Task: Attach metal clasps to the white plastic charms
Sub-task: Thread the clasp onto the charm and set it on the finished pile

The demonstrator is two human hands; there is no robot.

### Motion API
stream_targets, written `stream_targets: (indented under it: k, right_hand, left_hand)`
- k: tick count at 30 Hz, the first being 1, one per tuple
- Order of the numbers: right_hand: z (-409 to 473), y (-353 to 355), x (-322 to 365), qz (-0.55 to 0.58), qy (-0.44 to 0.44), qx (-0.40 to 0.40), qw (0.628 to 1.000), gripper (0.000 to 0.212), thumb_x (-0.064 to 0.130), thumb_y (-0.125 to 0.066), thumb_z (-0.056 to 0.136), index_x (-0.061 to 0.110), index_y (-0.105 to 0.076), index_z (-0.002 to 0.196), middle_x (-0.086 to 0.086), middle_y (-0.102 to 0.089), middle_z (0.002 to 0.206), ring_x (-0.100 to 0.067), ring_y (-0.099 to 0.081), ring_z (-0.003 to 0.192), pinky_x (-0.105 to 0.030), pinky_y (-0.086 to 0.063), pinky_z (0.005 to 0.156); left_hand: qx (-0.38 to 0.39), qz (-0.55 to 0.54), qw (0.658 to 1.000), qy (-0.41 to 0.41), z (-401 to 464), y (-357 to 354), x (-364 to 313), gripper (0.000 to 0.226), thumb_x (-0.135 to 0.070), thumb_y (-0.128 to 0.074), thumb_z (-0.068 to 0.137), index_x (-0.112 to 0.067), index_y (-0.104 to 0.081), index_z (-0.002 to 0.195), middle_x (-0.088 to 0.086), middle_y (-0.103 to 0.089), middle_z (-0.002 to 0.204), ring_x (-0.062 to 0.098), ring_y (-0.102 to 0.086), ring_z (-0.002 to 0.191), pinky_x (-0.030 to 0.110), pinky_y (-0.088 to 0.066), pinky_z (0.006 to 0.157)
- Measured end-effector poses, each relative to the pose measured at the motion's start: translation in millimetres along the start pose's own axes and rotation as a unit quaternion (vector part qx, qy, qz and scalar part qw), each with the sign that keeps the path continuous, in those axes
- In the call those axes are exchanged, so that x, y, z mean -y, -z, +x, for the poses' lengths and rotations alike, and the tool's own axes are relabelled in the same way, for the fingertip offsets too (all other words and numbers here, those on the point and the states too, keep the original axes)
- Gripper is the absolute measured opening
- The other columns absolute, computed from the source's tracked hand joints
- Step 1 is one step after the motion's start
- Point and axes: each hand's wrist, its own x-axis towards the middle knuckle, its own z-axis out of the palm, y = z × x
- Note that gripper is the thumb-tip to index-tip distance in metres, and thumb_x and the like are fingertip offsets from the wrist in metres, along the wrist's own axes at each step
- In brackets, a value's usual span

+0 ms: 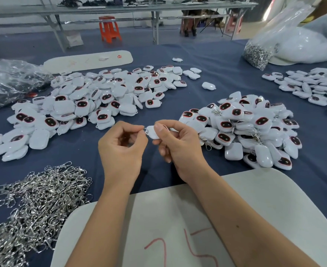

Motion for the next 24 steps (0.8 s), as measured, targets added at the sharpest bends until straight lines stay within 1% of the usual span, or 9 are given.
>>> stream_targets:
  k: [3,6,10,13,15,17,18,21,24]
  right_hand:
    - [0,0,0,-0.003,0.001,0.000,1.000,0.015,0.022,-0.075,0.096,0.010,-0.072,0.105,-0.008,-0.071,0.071,-0.012,-0.053,0.047,-0.021,-0.038,0.041]
    - [1,0,-1,-0.006,-0.006,-0.014,1.000,0.025,0.021,-0.077,0.096,0.001,-0.069,0.110,-0.009,-0.070,0.071,-0.012,-0.053,0.047,-0.022,-0.039,0.041]
    - [1,-2,-2,-0.023,-0.007,-0.035,0.999,0.030,0.021,-0.079,0.094,-0.001,-0.067,0.111,-0.010,-0.070,0.070,-0.013,-0.054,0.049,-0.023,-0.040,0.042]
    - [1,-3,-3,-0.043,-0.003,-0.056,0.997,0.029,0.021,-0.080,0.093,0.003,-0.066,0.110,-0.008,-0.070,0.068,-0.014,-0.056,0.048,-0.024,-0.043,0.042]
    - [1,-3,-4,-0.040,0.001,-0.062,0.997,0.027,0.019,-0.079,0.094,0.004,-0.065,0.111,-0.007,-0.070,0.068,-0.014,-0.057,0.049,-0.025,-0.044,0.042]
    - [2,-3,-3,-0.021,0.007,-0.058,0.998,0.026,0.017,-0.077,0.096,0.003,-0.065,0.114,-0.008,-0.072,0.071,-0.014,-0.058,0.050,-0.024,-0.045,0.044]
    - [2,-3,-3,-0.012,0.009,-0.055,0.998,0.025,0.016,-0.076,0.096,0.004,-0.065,0.115,-0.009,-0.073,0.073,-0.014,-0.058,0.051,-0.024,-0.046,0.045]
    - [3,-1,-1,0.026,0.006,-0.053,0.998,0.026,0.013,-0.074,0.097,0.003,-0.064,0.119,-0.010,-0.074,0.078,-0.014,-0.060,0.054,-0.022,-0.046,0.048]
    - [3,0,-1,0.057,-0.005,-0.047,0.997,0.029,0.009,-0.074,0.096,0.003,-0.064,0.122,-0.012,-0.073,0.083,-0.016,-0.061,0.060,-0.022,-0.048,0.052]
  left_hand:
    - [0.009,0.068,0.997,-0.025,-1,2,-1,0.015,-0.011,-0.070,0.078,-0.026,-0.071,0.076,-0.007,-0.065,0.067,0.007,-0.056,0.062,0.015,-0.045,0.063]
    - [0.044,0.159,0.982,-0.089,0,9,-3,0.014,-0.007,-0.070,0.078,-0.021,-0.069,0.077,-0.010,-0.066,0.072,0.011,-0.063,0.071,0.014,-0.045,0.065]
    - [0.111,0.278,0.936,-0.184,6,12,-3,0.011,-0.003,-0.068,0.078,-0.013,-0.064,0.077,-0.004,-0.060,0.073,0.021,-0.057,0.072,0.042,-0.049,0.066]
    - [0.122,0.294,0.925,-0.208,6,12,0,0.012,-0.003,-0.069,0.079,-0.014,-0.066,0.078,-0.005,-0.060,0.073,0.021,-0.056,0.072,0.043,-0.048,0.067]
    - [0.084,0.235,0.957,-0.151,2,11,0,0.015,-0.005,-0.072,0.083,-0.019,-0.073,0.082,-0.008,-0.067,0.076,0.012,-0.062,0.074,0.030,-0.052,0.070]
    - [0.029,0.122,0.992,-0.033,0,7,-1,0.017,-0.007,-0.075,0.087,-0.024,-0.076,0.087,-0.010,-0.072,0.076,0.006,-0.066,0.071,0.018,-0.051,0.069]
    - [0.012,0.055,0.998,0.036,-1,3,-1,0.016,-0.007,-0.076,0.088,-0.023,-0.077,0.090,-0.008,-0.074,0.077,0.004,-0.066,0.070,0.017,-0.051,0.069]
    - [0.012,-0.132,0.969,0.208,-3,-5,-4,0.013,-0.004,-0.072,0.092,-0.016,-0.076,0.096,0.003,-0.077,0.083,0.011,-0.066,0.071,0.022,-0.053,0.069]
    - [0.016,-0.265,0.921,0.284,-6,-8,-9,0.013,0.000,-0.067,0.093,-0.010,-0.075,0.094,0.008,-0.075,0.088,0.012,-0.064,0.070,0.020,-0.052,0.063]
